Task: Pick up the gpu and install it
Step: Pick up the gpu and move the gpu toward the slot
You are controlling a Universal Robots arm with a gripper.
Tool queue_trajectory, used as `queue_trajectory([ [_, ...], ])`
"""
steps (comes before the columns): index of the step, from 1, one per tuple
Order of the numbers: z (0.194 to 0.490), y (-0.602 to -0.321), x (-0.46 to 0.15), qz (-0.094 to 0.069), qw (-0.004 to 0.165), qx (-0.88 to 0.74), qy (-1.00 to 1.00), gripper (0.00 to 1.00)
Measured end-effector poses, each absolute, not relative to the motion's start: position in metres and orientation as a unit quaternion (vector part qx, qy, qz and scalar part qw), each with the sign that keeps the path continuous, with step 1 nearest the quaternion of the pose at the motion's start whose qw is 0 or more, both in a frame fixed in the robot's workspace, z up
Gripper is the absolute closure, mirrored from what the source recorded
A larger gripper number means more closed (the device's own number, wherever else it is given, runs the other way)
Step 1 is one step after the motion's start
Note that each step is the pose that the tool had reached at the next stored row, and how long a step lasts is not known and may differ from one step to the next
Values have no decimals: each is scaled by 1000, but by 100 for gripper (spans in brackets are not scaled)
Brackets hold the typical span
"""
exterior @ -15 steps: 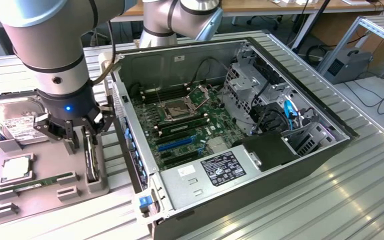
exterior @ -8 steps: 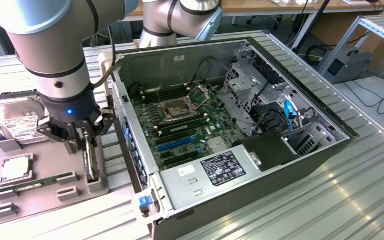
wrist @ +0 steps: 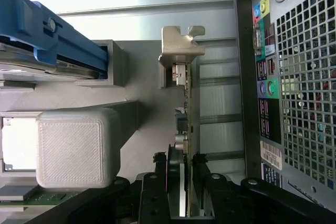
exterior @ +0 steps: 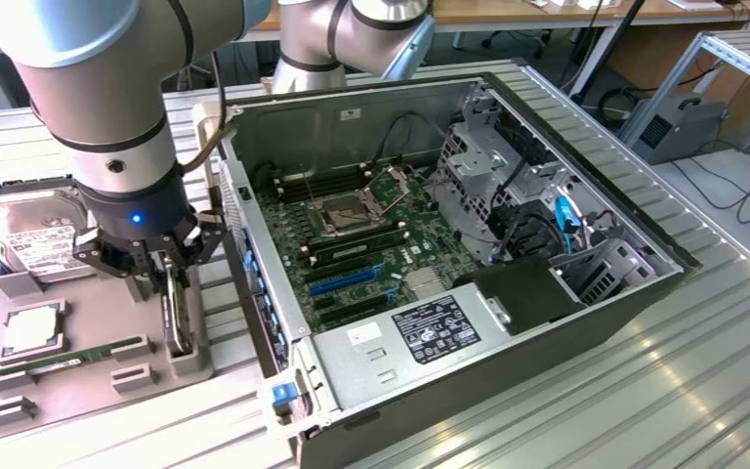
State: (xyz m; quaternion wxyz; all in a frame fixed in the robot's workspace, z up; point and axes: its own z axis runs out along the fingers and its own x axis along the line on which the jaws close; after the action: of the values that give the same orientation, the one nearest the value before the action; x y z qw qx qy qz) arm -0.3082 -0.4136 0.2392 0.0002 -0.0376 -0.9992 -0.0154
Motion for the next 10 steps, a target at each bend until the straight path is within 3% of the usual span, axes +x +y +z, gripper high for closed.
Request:
queue_trajectory([
  [5, 239, -414, -308, -15, 0, -38, -999, 67],
  [7, 239, -414, -308, -15, 0, -38, -999, 65],
  [8, 239, -414, -308, -15, 0, -38, -999, 59],
  [10, 240, -414, -308, -15, 0, -38, -999, 59],
])
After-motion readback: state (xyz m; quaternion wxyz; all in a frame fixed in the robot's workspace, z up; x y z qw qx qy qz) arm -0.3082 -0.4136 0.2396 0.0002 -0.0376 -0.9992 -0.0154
